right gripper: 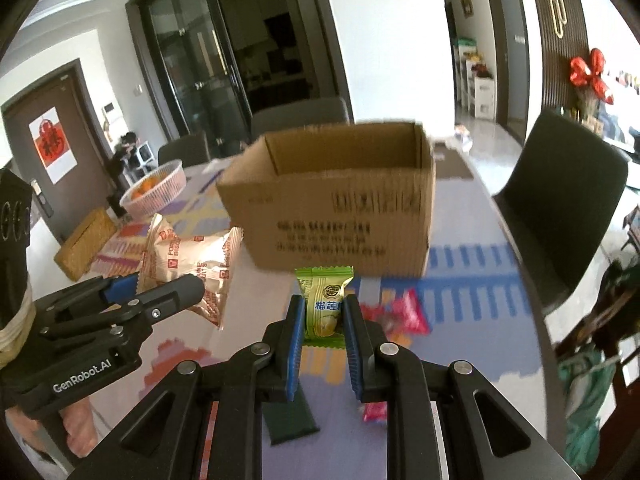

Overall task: Organize snacks
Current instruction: 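Lift both packets over the box and open both tools to drop them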

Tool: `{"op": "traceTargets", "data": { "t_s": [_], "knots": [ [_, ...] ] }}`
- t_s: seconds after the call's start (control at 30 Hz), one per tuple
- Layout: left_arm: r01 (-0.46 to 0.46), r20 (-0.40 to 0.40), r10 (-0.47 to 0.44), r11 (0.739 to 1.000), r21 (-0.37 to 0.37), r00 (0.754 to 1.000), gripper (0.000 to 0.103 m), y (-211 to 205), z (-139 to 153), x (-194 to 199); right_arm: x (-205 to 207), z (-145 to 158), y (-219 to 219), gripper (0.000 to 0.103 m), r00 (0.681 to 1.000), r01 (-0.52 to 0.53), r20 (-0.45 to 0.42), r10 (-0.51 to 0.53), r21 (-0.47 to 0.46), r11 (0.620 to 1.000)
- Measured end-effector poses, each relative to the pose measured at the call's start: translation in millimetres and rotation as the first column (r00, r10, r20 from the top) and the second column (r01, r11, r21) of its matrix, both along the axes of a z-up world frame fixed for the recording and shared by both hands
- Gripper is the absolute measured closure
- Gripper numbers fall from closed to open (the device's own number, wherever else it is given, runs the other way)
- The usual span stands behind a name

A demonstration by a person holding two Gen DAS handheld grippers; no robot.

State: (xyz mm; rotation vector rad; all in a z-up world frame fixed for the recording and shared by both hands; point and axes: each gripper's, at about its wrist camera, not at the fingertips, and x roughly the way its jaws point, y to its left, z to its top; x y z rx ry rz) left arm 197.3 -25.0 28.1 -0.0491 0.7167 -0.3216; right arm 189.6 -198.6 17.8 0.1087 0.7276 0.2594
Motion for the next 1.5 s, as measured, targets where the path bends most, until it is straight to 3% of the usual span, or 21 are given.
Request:
{"op": "traceTargets", "data": {
  "t_s": [0.33,0.8,1.13,1.5],
  "knots": [
    [-0.006,0.060,0.007,1.000,-0.016,0.998,0.063,-3,31,22,24,38,-8,0.083,0.996,0.012,0.093,-0.013,0.005,1.000],
    [-0.014,0.086,0.016,1.000,-0.025,0.996,0.063,-5,57,66,62,77,-4,0.082,0.986,-0.006,0.166,0.008,-0.012,1.000],
    [-0.020,0.076,0.019,1.000,0.012,0.997,0.063,-13,60,104,101,81,-3,0.082,0.988,-0.003,0.153,0.007,-0.029,1.000],
    [-0.018,-0.005,0.018,0.999,0.035,1.000,0.063,-23,48,147,137,73,-5,0.082,0.995,0.001,0.100,0.004,-0.055,0.998]
  ]
}}
